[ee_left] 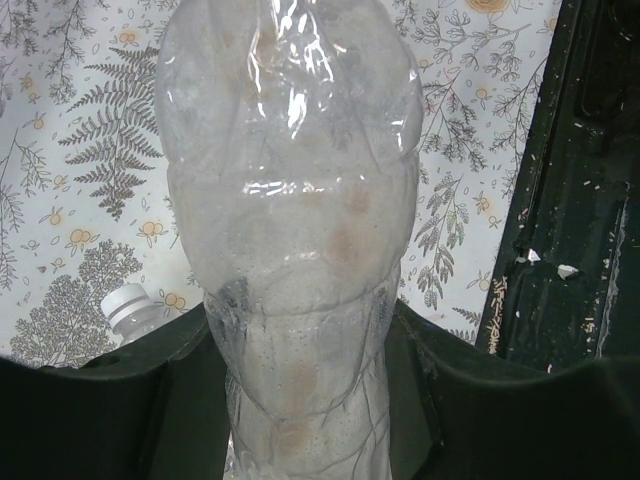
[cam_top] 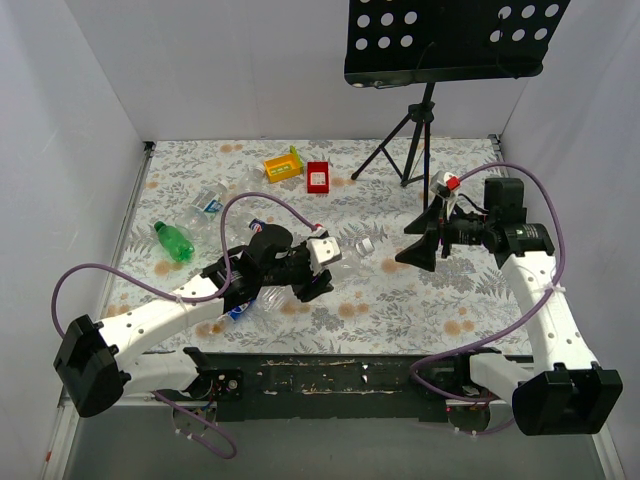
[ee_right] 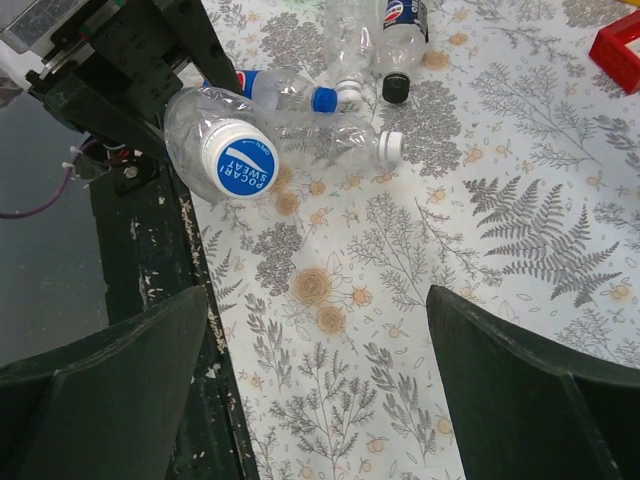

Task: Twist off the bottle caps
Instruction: Unscrew the bottle cap from the plastic bottle.

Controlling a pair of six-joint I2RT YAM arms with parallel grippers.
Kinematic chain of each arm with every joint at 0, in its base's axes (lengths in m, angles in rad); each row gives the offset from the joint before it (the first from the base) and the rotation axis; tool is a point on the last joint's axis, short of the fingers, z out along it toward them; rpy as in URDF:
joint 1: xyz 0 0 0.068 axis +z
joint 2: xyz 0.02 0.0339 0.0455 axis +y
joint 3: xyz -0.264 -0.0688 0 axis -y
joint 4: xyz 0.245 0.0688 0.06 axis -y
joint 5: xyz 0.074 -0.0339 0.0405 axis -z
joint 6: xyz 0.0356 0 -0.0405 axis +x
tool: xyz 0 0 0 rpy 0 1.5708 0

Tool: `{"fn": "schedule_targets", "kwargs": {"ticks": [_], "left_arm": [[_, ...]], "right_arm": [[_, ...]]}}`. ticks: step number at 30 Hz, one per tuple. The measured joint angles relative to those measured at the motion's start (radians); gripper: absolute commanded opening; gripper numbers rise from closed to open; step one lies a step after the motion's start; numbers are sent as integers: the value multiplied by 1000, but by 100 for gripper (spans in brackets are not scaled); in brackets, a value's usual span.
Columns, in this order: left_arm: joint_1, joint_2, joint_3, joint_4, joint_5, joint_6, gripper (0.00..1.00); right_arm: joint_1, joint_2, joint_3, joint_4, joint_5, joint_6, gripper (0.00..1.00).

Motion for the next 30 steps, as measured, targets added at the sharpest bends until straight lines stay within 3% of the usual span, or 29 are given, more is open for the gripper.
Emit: {"fn": "schedule_targets", "kwargs": {"ticks": [30], "left_arm": [[-23, 65, 0, 19, -63, -6, 4]], "right_arm": [[0, 103, -13, -3, -66, 119, 94]]}}
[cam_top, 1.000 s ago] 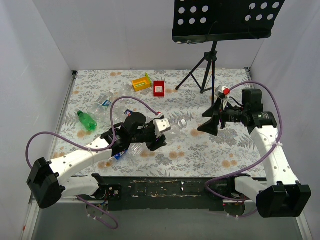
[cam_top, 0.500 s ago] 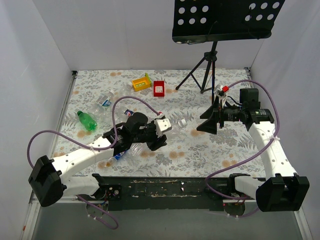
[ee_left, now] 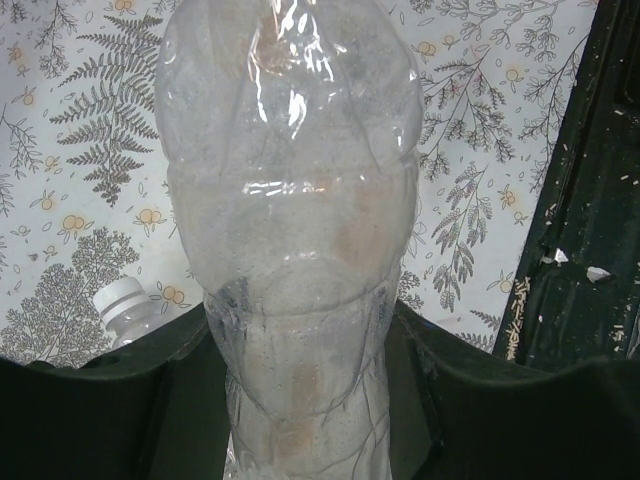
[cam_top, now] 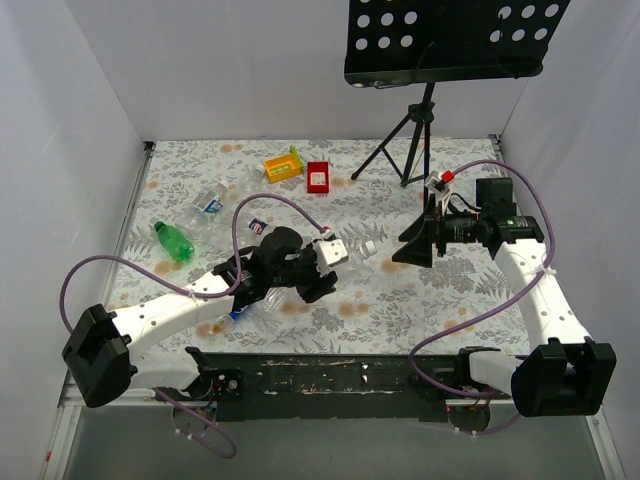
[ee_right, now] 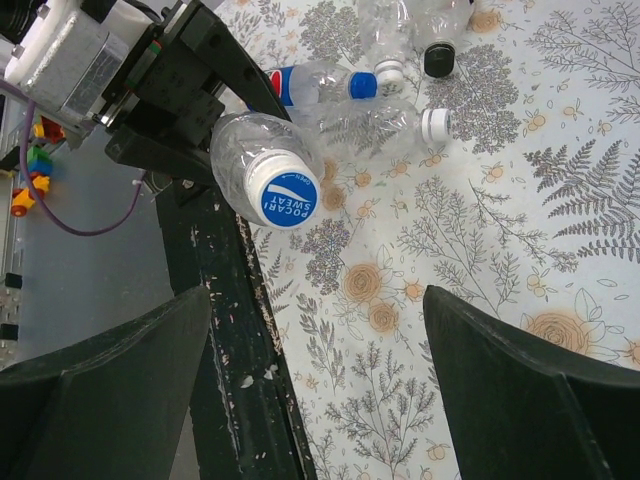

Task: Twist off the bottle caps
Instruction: Unscrew the bottle cap from the plastic bottle.

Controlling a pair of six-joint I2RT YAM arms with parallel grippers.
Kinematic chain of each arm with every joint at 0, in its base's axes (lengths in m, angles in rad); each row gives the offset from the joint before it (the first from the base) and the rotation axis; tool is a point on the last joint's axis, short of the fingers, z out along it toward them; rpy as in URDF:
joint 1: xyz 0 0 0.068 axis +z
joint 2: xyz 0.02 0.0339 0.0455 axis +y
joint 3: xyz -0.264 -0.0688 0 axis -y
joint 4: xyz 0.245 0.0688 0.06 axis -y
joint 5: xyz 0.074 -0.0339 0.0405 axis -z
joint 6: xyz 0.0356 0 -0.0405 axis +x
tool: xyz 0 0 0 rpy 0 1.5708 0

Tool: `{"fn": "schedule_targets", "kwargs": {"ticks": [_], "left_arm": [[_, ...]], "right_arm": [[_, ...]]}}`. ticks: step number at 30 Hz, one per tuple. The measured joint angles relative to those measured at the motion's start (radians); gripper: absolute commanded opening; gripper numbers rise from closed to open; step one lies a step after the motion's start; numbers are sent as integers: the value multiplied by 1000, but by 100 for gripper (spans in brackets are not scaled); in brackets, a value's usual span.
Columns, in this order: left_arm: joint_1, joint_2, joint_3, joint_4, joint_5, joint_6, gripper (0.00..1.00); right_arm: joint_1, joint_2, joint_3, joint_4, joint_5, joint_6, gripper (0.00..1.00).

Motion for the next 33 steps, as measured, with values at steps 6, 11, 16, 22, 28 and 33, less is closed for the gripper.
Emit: {"fn": "schedule_targets", "kwargs": {"ticks": [6, 11, 16, 22, 28, 33], "left_arm": [[-7, 11, 1, 13, -13, 2, 3], [-13, 14, 1, 13, -18, 6, 3], [-14, 21, 1, 13, -26, 8, 3], [-19, 23, 1, 13, -37, 10, 3], [-21, 23, 1, 13, -40, 11, 3], [-23, 24, 1, 13, -46, 14, 3]], "right_arm": [[0, 8, 0, -5, 4, 2, 94], [0, 18, 0, -16, 15, 0, 94], [0, 27, 3, -35, 19, -3, 94], [0, 36, 14, -59, 19, -8, 94], [1, 44, 24, -78, 19, -21, 94], [2, 52, 26, -87, 19, -26, 94]]}}
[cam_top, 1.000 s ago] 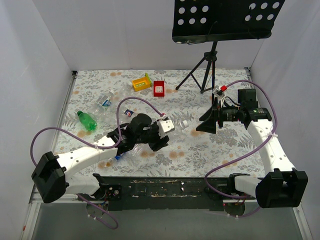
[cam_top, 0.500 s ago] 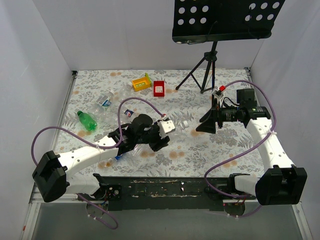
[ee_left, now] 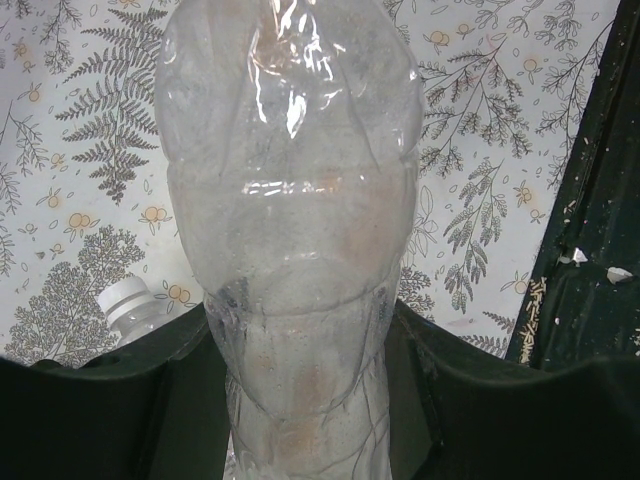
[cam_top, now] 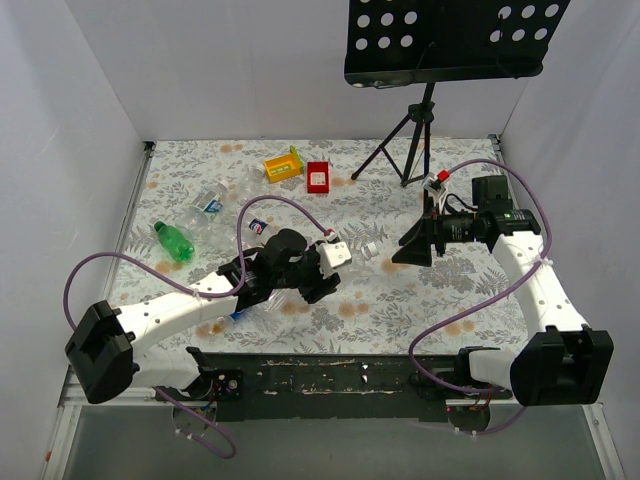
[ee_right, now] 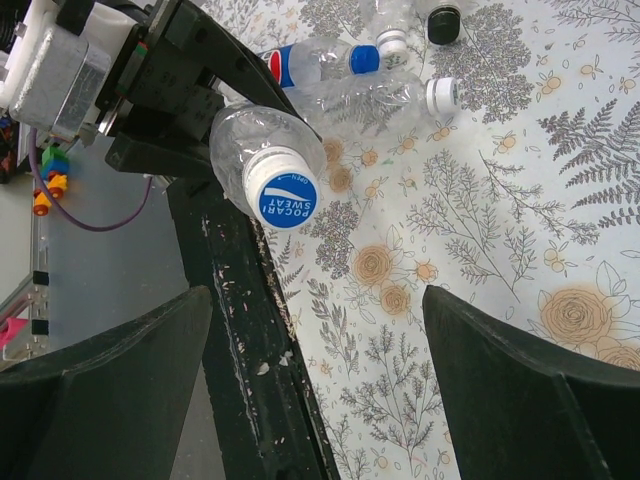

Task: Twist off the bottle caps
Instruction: Unscrew the bottle cap from the plastic bottle.

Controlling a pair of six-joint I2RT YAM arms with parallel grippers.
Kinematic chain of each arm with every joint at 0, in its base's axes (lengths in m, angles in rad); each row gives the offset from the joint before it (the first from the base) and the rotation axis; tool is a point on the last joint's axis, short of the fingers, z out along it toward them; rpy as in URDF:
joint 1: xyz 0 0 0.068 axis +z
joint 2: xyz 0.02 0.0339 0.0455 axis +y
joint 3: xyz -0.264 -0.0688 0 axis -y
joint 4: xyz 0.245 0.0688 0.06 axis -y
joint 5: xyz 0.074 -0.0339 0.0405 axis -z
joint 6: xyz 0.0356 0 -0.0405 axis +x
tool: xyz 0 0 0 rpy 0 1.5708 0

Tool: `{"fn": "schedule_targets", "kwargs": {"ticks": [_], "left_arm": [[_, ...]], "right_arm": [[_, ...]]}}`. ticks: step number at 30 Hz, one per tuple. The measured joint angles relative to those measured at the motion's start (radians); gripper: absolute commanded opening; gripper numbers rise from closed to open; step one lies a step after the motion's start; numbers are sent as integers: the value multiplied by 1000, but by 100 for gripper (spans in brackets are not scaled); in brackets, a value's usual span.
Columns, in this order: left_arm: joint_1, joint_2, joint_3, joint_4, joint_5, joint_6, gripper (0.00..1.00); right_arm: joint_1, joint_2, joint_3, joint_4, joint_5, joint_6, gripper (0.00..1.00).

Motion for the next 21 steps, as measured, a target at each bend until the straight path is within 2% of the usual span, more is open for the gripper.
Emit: {"fn": "schedule_targets", "kwargs": {"ticks": [21], "left_arm": [[-20, 39, 16, 8, -32, 5, 2]], "right_arm": [[25, 13, 48, -35, 19, 9, 94]]}}
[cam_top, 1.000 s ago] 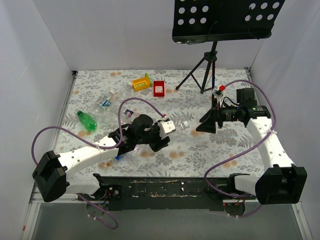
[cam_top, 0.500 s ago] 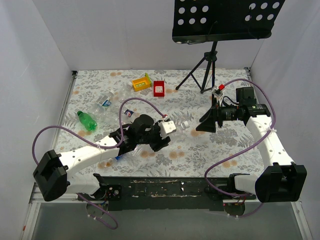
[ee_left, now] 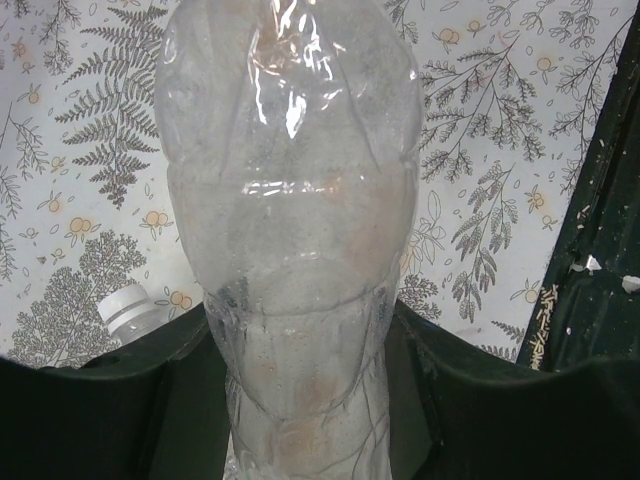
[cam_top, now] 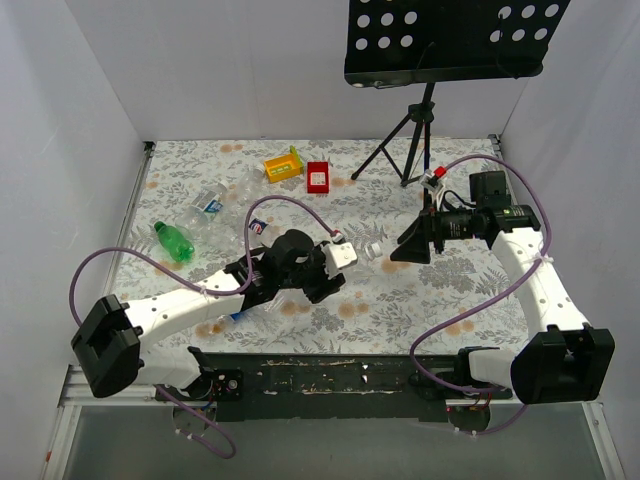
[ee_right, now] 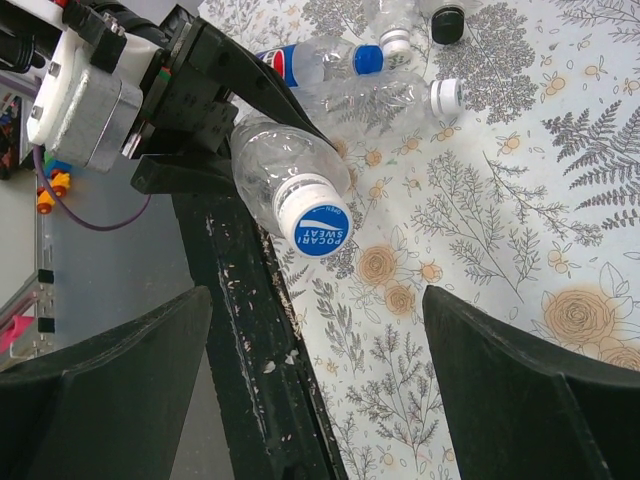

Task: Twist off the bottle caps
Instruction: Unscrew the bottle cap from the plastic bottle.

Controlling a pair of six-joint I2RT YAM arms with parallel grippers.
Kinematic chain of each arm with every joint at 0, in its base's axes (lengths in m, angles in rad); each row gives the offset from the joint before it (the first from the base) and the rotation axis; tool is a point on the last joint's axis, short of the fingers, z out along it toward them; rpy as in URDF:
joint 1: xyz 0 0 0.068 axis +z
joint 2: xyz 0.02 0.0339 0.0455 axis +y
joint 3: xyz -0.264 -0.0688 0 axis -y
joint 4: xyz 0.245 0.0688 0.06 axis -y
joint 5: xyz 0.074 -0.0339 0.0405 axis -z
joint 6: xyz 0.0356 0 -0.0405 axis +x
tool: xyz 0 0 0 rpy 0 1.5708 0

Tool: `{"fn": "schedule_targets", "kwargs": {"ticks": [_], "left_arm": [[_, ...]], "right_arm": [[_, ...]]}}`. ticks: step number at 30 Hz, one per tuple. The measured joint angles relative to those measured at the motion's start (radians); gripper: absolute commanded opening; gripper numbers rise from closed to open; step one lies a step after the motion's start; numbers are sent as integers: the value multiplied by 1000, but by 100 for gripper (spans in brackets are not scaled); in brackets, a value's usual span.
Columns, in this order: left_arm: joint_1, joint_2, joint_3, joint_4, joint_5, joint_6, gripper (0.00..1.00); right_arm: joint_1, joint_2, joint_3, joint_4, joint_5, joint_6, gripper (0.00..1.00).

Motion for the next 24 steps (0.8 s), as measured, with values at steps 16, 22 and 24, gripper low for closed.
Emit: {"fn": "schedule_targets", "kwargs": {"ticks": [16, 22, 24], "left_arm": [[-29, 75, 49, 28, -42, 0, 2], [-41, 77, 63, 29, -52, 0, 2], [-41, 77, 64, 32, -56, 0, 2]], "right_arm": [[51, 21, 3, 130, 89, 285, 92], [68, 59, 2, 174, 86, 355, 79], [73, 67, 2, 177, 86, 363, 70]]}}
